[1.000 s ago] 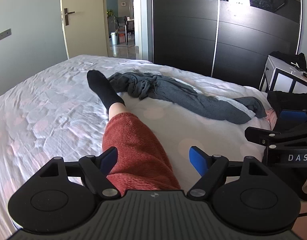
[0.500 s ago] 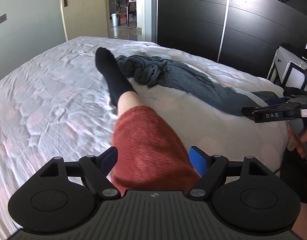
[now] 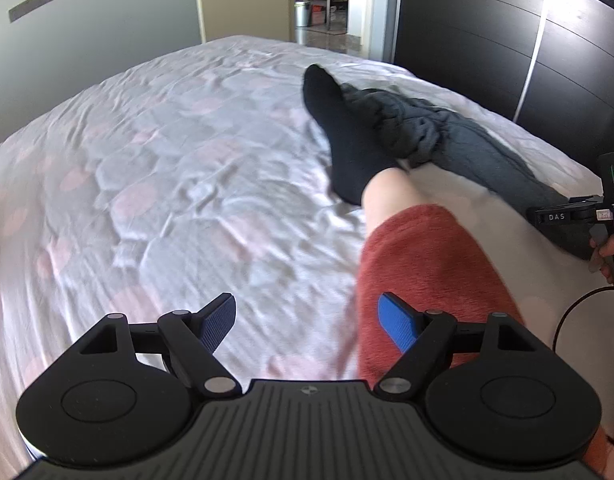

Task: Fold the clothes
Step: 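Reach the right tool to the grey sweatpants and grasp a leg, then lift the sweatpants with the right tool and carry them toward the clothes stacks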

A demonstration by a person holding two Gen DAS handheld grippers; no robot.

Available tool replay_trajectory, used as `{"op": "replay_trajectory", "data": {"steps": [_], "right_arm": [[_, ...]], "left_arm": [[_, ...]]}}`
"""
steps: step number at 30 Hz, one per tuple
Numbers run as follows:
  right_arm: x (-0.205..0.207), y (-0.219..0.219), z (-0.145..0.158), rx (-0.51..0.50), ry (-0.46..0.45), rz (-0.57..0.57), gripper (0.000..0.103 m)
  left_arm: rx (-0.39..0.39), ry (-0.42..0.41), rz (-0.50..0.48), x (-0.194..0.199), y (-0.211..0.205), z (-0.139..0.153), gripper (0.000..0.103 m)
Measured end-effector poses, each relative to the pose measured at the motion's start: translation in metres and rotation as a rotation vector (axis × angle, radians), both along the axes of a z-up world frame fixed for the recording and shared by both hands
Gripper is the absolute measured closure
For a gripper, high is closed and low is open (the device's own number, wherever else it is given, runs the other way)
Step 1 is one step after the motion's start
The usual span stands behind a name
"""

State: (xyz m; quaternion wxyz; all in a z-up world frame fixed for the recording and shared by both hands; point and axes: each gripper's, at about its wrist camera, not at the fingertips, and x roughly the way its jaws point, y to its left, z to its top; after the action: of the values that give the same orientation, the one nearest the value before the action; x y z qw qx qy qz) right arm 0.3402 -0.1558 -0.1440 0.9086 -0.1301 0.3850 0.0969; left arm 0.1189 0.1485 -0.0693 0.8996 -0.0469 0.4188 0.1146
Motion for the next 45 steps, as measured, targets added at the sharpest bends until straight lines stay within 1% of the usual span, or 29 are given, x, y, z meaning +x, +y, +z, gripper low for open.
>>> {"op": "replay_trajectory", "data": {"steps": [1, 3, 5, 7, 8, 13, 16, 19, 22, 26, 30, 34, 35, 37, 39, 42, 43, 45], "right_arm": [[0.006, 0.001, -0.001, 0.007, 0.017, -0.014, 0.011], [0.011, 0.002, 0.003, 0.005, 0.033, -0.039, 0.024], [0.015, 0.006, 0.011, -0.016, 0.038, -0.049, 0.054], [0.015, 0.013, 0.023, -0.067, 0.02, -0.03, 0.071], [0.013, 0.019, 0.035, -0.078, -0.007, -0.019, 0.074], [-0.004, 0.055, 0.114, -0.082, -0.195, 0.033, 0.077], [-0.015, 0.077, 0.161, -0.085, -0.308, 0.064, 0.078], [-0.038, 0.111, 0.219, -0.055, -0.432, 0.132, 0.078], [-0.073, 0.151, 0.277, -0.008, -0.546, 0.223, 0.078], [-0.136, 0.201, 0.347, 0.074, -0.684, 0.366, 0.079], [-0.212, 0.247, 0.401, 0.156, -0.761, 0.544, 0.079], [-0.284, 0.274, 0.436, 0.244, -0.839, 0.703, 0.079], [-0.3, 0.281, 0.443, 0.265, -0.846, 0.743, 0.079], [-0.327, 0.295, 0.455, 0.302, -0.836, 0.824, 0.079], [-0.351, 0.304, 0.46, 0.344, -0.811, 0.894, 0.079], [-0.371, 0.311, 0.451, 0.401, -0.756, 0.961, 0.08], [-0.374, 0.311, 0.445, 0.416, -0.734, 0.972, 0.08], [-0.37, 0.313, 0.421, 0.42, -0.674, 0.976, 0.081]], "left_arm": [[-0.001, 0.004, 0.012, -0.003, 0.005, -0.001, 0.01], [-0.004, 0.011, 0.035, -0.009, 0.014, -0.003, 0.01], [-0.007, 0.018, 0.056, -0.017, 0.022, -0.004, 0.01], [-0.008, 0.02, 0.076, -0.028, 0.029, -0.003, 0.01], [-0.009, 0.02, 0.085, -0.034, 0.033, -0.003, 0.01], [0.003, 0.012, 0.148, -0.07, 0.053, 0.007, 0.011], [0.007, -0.01, 0.211, -0.095, 0.069, 0.017, 0.011], [0.015, -0.042, 0.276, -0.121, 0.085, 0.032, 0.011], [0.026, -0.079, 0.325, -0.149, 0.096, 0.047, 0.011], [0.043, -0.131, 0.389, -0.187, 0.109, 0.066, 0.011], [0.052, -0.184, 0.45, -0.224, 0.119, 0.085, 0.011], [0.064, -0.235, 0.515, -0.26, 0.13, 0.099, 0.011], [0.063, -0.246, 0.532, -0.267, 0.133, 0.102, 0.011], [0.059, -0.269, 0.564, -0.282, 0.138, 0.107, 0.011], [0.056, -0.287, 0.59, -0.295, 0.141, 0.11, 0.011], [0.067, -0.297, 0.626, -0.313, 0.142, 0.111, 0.011], [0.067, -0.297, 0.64, -0.319, 0.143, 0.11, 0.011], [0.056, -0.289, 0.669, -0.329, 0.147, 0.105, 0.011]]}}
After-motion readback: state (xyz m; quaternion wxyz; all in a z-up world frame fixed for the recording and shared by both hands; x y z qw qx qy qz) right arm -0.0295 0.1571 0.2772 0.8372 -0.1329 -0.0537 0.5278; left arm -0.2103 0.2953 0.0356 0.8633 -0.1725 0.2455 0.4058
